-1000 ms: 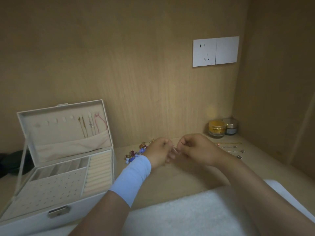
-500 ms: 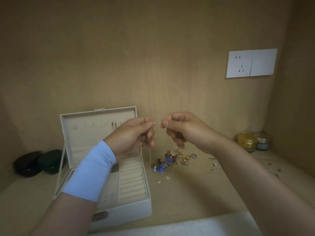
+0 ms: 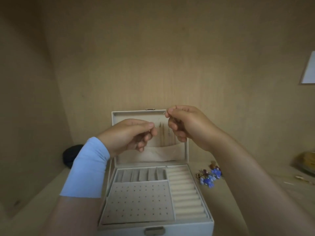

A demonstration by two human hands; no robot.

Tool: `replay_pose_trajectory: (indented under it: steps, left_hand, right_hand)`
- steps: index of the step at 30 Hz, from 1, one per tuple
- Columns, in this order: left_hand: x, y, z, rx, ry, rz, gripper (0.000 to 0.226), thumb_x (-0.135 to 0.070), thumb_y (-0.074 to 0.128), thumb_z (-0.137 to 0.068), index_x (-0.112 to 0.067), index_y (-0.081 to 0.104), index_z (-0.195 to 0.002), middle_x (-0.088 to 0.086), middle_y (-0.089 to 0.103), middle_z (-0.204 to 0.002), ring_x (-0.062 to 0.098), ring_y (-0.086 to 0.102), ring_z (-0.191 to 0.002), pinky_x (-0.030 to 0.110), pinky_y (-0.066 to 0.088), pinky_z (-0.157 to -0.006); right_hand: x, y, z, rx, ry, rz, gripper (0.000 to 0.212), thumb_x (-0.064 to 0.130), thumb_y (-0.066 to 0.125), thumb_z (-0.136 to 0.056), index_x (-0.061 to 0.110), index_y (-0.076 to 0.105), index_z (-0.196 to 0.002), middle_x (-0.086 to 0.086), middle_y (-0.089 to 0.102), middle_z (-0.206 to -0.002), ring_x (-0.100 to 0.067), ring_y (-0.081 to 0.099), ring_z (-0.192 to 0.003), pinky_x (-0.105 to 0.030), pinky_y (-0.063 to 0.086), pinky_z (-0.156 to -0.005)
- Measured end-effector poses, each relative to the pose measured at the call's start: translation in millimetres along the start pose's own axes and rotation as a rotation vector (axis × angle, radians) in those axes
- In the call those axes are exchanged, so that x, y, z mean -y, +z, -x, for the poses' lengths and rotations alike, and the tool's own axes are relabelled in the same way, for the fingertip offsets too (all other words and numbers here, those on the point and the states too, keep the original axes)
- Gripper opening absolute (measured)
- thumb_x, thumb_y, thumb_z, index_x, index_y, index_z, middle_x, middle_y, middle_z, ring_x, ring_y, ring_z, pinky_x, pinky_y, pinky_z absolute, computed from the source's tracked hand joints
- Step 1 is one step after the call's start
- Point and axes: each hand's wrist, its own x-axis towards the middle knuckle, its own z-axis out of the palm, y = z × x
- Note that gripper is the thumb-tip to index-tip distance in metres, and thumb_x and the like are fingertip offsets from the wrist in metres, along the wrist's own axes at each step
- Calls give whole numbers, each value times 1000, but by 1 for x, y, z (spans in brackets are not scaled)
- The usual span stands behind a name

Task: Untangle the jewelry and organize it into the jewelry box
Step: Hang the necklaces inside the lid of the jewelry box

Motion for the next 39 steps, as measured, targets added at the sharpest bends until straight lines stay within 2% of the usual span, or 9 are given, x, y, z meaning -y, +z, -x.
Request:
replay_pose_trajectory:
  steps: [4, 7, 10, 13, 16, 20, 28, 33, 39]
  left_hand:
    - [6, -15, 3, -46, -3, 33, 14, -21, 58, -91, -11, 61, -82, 2, 50, -66, 14, 44, -51, 25, 45, -50]
    - [12, -16, 1, -80, -35, -57, 19, -17, 50, -99, -11, 62, -86, 2, 53, -68, 15, 46, -52, 24, 46, -50]
    - [14, -12, -4, -76, -77, -158, 20, -16, 50, -100, -10, 65, -88, 2, 57, -69, 14, 49, -53, 24, 46, -51]
    - [13, -7, -9, -100, -101, -244, 20, -18, 51, -100, -10, 66, -89, 1, 58, -68, 12, 51, -52, 24, 47, -53]
    - [14, -6, -11, -139, -105, -286, 20, -17, 53, -99, -6, 68, -92, 0, 58, -66, 12, 51, -54, 24, 49, -56]
    - [16, -8, -14, -230, -111, -339, 17, -18, 59, -95, -7, 70, -91, 0, 59, -65, 11, 52, -53, 22, 50, -55]
    - [35, -9, -32, -555, -13, -496, 15, -34, 72, -85, -22, 71, -75, -12, 59, -60, 6, 54, -58, 22, 45, -68]
    - [42, 1, -42, -772, -3, -513, 22, -43, 70, -83, -24, 67, -71, -16, 64, -77, 7, 60, -77, 22, 44, -74]
    - [49, 5, -45, -879, -36, -401, 29, -44, 66, -87, -20, 67, -69, -15, 66, -78, 7, 60, -79, 20, 39, -73]
  right_hand:
    - [-18, 10, -7, 41, 116, 44, 24, 11, 47, -96, 9, 56, -74, -11, 52, -62, -22, 43, -46, -31, 40, -48]
    - [-28, 12, -9, 130, 219, 232, 24, 11, 52, -93, 3, 64, -74, -15, 70, -74, -27, 65, -65, -39, 58, -68]
    - [-32, 16, -11, 194, 201, 373, 19, 22, 62, -92, 11, 77, -93, -7, 77, -98, -19, 73, -95, -30, 56, -89]
    - [-31, 24, -10, 242, 130, 199, 24, 18, 57, -95, 7, 72, -111, -10, 75, -109, -19, 69, -108, -39, 48, -104]
    - [-32, 25, -10, 274, 76, 140, 23, 11, 55, -98, -2, 69, -110, -18, 72, -96, -31, 69, -86, -38, 55, -92]
    - [-38, 18, -13, 160, 113, 216, 15, 16, 66, -95, 6, 76, -98, -6, 61, -68, -16, 53, -55, -26, 51, -58]
    - [-57, 20, -27, -266, -34, 429, 18, 24, 68, -93, 23, 72, -75, 9, 67, -66, -4, 59, -60, -24, 48, -64]
    - [-58, 30, -35, -496, -119, 507, 11, 25, 69, -89, 25, 76, -81, 12, 70, -72, 1, 64, -71, -10, 41, -61]
    - [-56, 42, -51, -658, -143, 472, 7, 26, 77, -82, 22, 73, -77, 11, 68, -68, -1, 64, -67, -12, 44, -62]
